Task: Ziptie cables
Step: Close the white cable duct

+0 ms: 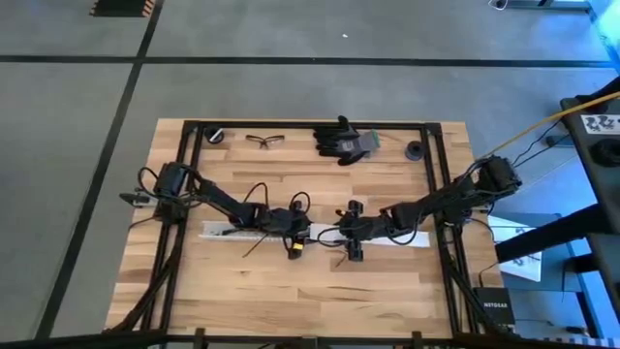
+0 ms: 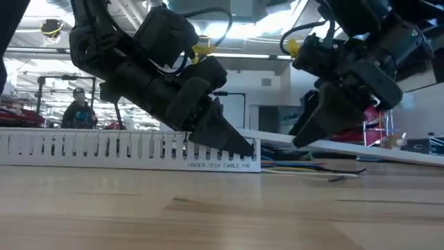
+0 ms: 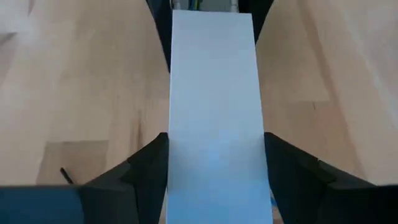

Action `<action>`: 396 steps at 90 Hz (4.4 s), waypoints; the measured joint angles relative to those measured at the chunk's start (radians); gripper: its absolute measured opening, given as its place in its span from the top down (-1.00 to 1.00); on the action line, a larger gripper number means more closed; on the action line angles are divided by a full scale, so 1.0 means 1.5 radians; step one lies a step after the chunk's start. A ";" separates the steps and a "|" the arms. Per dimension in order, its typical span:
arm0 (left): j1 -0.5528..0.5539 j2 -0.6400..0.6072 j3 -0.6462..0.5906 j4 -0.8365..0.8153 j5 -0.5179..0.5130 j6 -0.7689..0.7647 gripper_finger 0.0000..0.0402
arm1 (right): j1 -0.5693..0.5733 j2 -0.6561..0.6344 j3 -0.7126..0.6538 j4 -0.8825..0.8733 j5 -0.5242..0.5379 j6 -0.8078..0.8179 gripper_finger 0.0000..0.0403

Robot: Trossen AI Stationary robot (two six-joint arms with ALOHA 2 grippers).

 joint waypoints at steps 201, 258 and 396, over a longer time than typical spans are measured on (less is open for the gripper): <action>0.010 -0.118 0.003 -0.268 0.005 -0.067 -0.42 | 0.000 0.037 0.042 0.028 0.005 -0.047 -0.04; -0.009 -0.125 0.006 -0.362 0.010 -0.137 -0.42 | -0.010 0.089 0.090 0.098 -0.007 -0.069 0.26; 0.007 -0.264 0.011 -0.456 -0.009 -0.082 -0.42 | -0.053 0.075 0.202 -0.126 -0.071 -0.099 -0.60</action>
